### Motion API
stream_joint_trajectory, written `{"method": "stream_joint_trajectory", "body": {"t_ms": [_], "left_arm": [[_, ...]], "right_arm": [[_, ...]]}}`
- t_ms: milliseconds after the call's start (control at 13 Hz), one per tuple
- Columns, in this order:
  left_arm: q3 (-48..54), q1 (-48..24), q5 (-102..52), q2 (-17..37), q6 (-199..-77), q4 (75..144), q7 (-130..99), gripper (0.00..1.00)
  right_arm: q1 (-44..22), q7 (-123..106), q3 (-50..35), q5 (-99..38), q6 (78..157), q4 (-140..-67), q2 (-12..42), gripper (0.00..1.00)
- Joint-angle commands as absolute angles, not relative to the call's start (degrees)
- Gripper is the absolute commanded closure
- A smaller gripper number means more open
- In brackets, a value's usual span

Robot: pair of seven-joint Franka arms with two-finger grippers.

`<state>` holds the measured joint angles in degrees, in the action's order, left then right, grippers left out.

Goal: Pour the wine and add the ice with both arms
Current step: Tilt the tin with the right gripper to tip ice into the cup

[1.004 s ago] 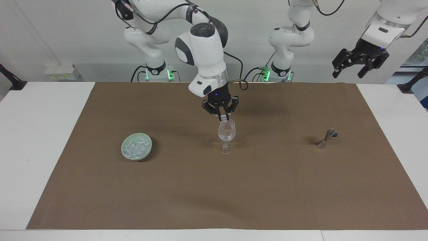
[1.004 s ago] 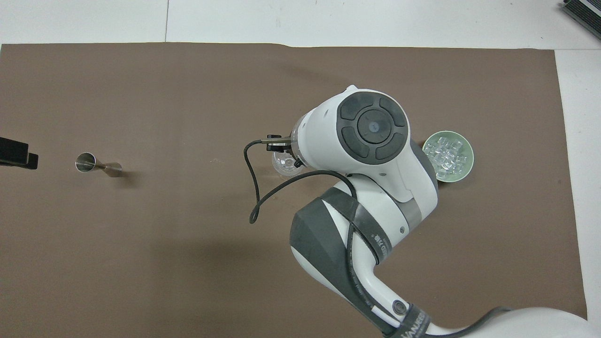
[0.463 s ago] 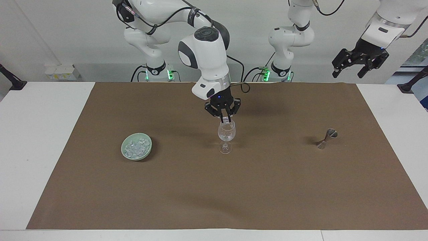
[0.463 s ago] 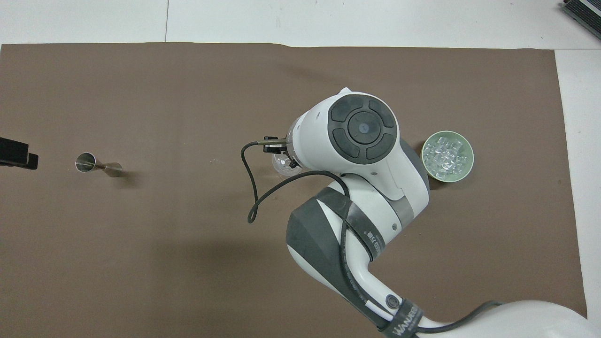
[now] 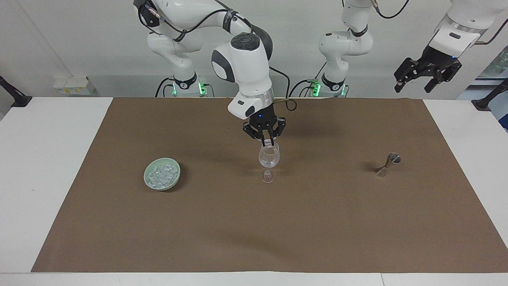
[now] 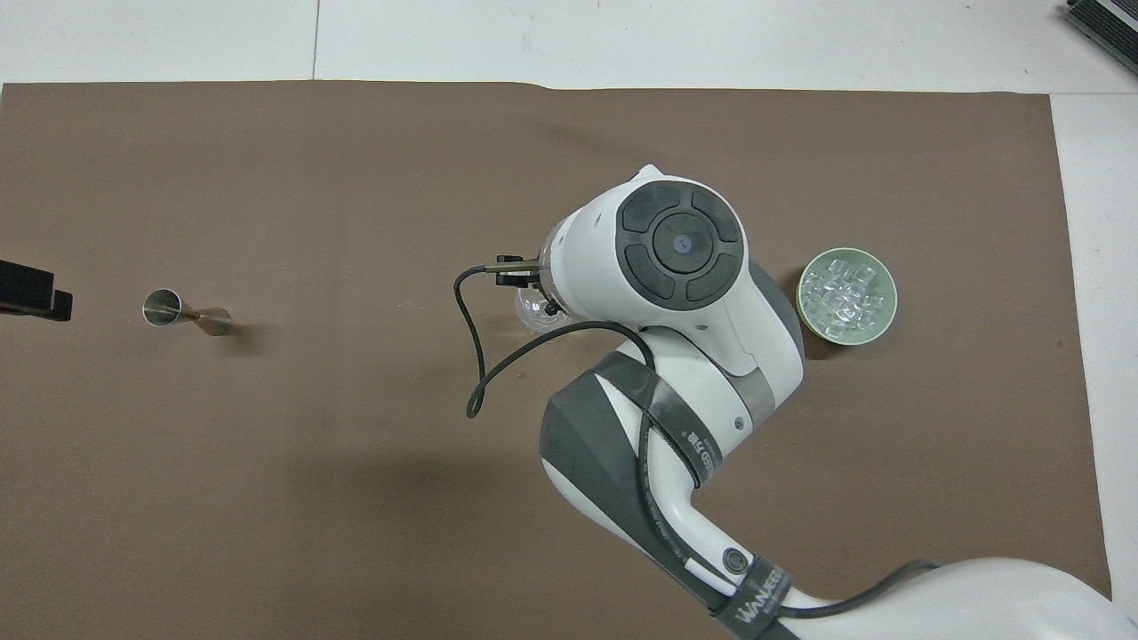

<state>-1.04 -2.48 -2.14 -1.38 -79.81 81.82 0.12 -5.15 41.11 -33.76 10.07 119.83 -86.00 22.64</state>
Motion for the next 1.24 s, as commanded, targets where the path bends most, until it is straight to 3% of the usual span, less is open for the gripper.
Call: {"method": "stream_joint_trajectory", "body": {"t_ms": [0, 232, 463, 772, 1004, 1158], "left_arm": [[-1.5, -2.8, -2.5, -1.7, -78.5, 81.4, 0.3, 0.0], [-1.5, -2.8, -2.5, -1.7, -78.5, 81.4, 0.3, 0.0], [-1.5, -2.8, -2.5, -1.7, -78.5, 81.4, 0.3, 0.0], [-1.5, -2.8, -2.5, -1.7, -78.5, 81.4, 0.3, 0.0], [-1.5, -2.8, -2.5, -1.7, -78.5, 81.4, 0.3, 0.0], [-1.5, -2.8, -2.6, -1.7, -78.5, 81.4, 0.3, 0.0]], "right_arm": [[-5.1, 43.4, -34.9, 12.0, 120.8, -85.7, 23.6, 1.0], [-5.1, 43.9, -35.2, 12.2, 120.9, -85.8, 23.7, 0.93], [-5.1, 43.9, -35.2, 12.1, 120.9, -86.0, 23.7, 0.75], [-5.1, 43.5, -35.2, 12.2, 120.9, -86.3, 23.7, 0.67], [-5.1, 43.6, -35.2, 12.2, 121.0, -86.3, 23.7, 0.46], [-5.1, 43.6, -35.2, 12.2, 121.0, -86.3, 23.7, 0.41]]}}
